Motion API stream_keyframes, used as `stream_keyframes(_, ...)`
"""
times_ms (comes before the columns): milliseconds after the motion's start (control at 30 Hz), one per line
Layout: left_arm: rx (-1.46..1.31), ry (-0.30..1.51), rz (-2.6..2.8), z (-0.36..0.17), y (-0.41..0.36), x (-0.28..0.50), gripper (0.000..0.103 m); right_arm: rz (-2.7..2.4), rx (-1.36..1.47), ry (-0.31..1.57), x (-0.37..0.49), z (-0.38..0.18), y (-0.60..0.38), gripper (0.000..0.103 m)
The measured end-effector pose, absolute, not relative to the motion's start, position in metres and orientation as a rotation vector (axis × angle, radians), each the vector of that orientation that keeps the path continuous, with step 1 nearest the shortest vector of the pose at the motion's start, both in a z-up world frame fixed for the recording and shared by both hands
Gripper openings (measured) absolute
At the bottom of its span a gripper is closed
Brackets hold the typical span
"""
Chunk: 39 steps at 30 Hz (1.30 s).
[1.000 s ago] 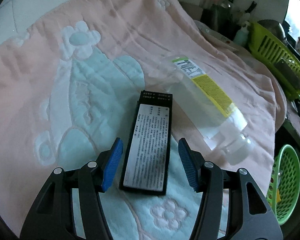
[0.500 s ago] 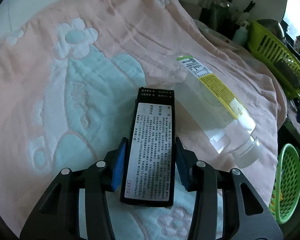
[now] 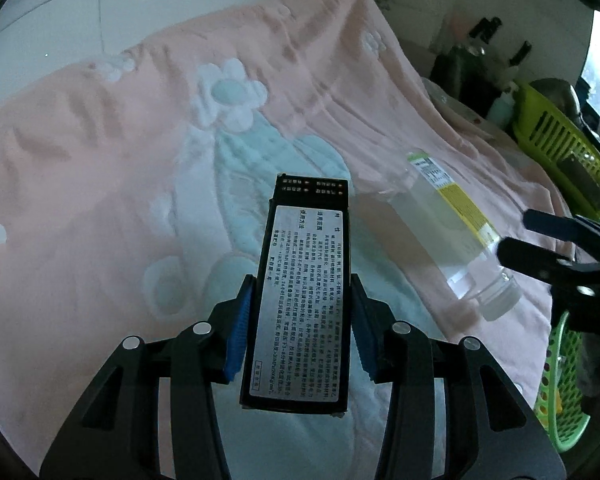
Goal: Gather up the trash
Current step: 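Grasp the black box with the left gripper while the right grasps the yellow-labelled bottle, then lift and carry the black box and bottle over the green basket with both grippers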
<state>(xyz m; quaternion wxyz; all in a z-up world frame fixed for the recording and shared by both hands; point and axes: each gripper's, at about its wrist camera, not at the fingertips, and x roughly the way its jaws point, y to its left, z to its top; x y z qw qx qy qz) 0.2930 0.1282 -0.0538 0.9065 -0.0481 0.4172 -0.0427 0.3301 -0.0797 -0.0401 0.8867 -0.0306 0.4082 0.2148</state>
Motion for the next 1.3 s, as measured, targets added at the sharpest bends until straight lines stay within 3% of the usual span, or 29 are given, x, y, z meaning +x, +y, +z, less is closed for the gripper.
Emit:
stream_keyframes(467, -0.13, 0.854, -0.077, -0.052, 0.143, 0.286, 0.044, 0.411, -0.125, 0.914, 0.373, -0.07, -0.044, 0.073)
stream_keyframes(633, -0.136, 0.858, -0.079, -0.054, 0.147, 0.286, 0.044, 0.41, -0.127, 0.942, 0.379, -0.081, -0.043, 0.063)
stream_keyframes(800, -0.139, 0.859, -0.081, -0.055, 0.148, 0.286, 0.044, 0.416, -0.124, 0.952, 0.378, -0.085, -0.041, 0.045)
stream_keyframes(1300, -0.127, 0.836, -0.103, -0.046, 0.134, 0.265, 0.044, 0.429, -0.116, 0.914, 0.344, -0.065, -0.05, 0.043)
